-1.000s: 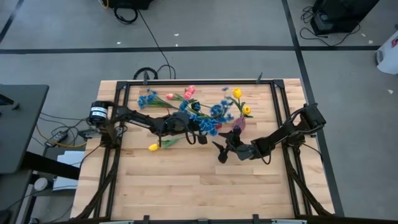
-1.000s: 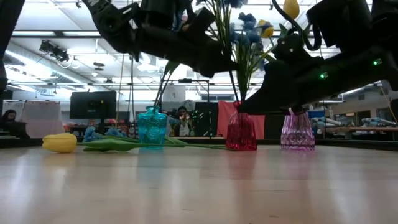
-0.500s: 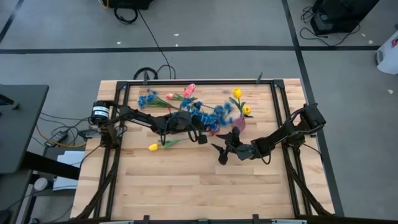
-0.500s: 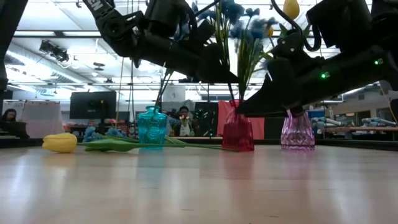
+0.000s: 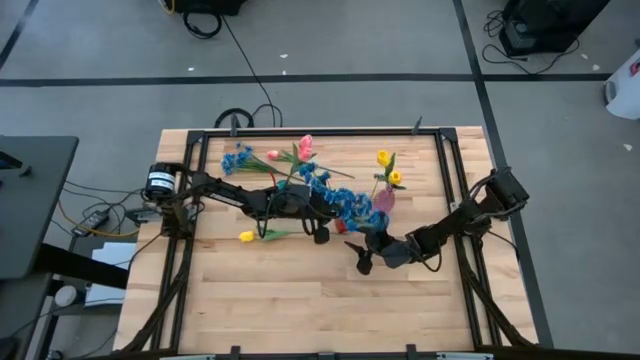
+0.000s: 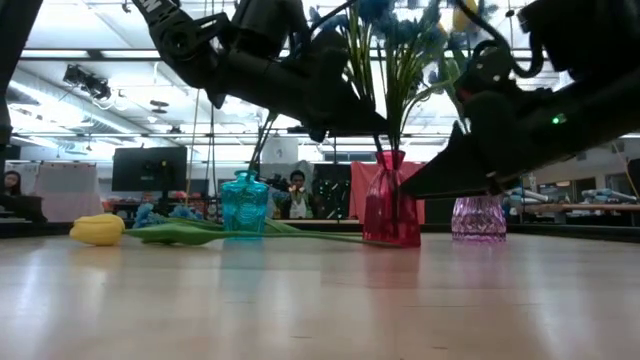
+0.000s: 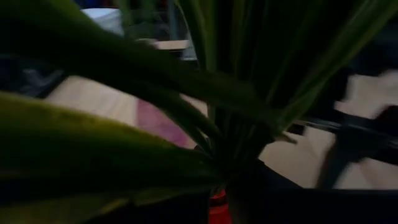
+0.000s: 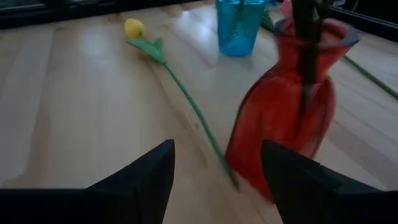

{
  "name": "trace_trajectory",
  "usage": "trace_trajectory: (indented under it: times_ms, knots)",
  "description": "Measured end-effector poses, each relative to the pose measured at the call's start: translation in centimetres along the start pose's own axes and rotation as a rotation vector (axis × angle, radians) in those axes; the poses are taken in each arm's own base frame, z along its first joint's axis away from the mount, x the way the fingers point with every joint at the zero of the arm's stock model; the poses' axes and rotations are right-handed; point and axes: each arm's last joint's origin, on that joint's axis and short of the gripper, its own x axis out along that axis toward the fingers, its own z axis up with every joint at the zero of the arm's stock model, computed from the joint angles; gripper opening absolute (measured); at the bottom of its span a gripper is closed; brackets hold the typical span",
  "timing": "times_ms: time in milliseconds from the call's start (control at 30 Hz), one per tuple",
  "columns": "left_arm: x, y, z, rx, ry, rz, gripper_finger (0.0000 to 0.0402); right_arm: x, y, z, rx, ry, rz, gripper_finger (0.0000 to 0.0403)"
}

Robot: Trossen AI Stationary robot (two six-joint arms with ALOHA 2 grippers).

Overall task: Sort flowers into vase by color
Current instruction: Put the bottom blue flower into the red vase

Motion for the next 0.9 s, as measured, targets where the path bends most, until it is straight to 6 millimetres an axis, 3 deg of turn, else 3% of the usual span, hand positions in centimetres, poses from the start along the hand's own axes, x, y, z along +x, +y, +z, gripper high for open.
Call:
trace_trajectory:
  times_ms: [400, 700, 900]
  knots:
    - [0.0, -0.7, -0.1, 0.103, 0.007, -0.067, 0.0042, -0.3, -0.2, 0.4, -0.015, 0.016, -0.007, 0.0246]
    - [-0.4, -0.9, -0.4, 0.101, 0.069, -0.046, 0.0172, -0.3, -0.3, 0.4, -0.021, 0.022, -0.012, 0.0246]
    - [-1.9, -0.5, 1.4, 0.101, 0.069, -0.016, 0.0198, -0.3, -0.3, 0.4, -0.022, 0.024, -0.013, 0.0246]
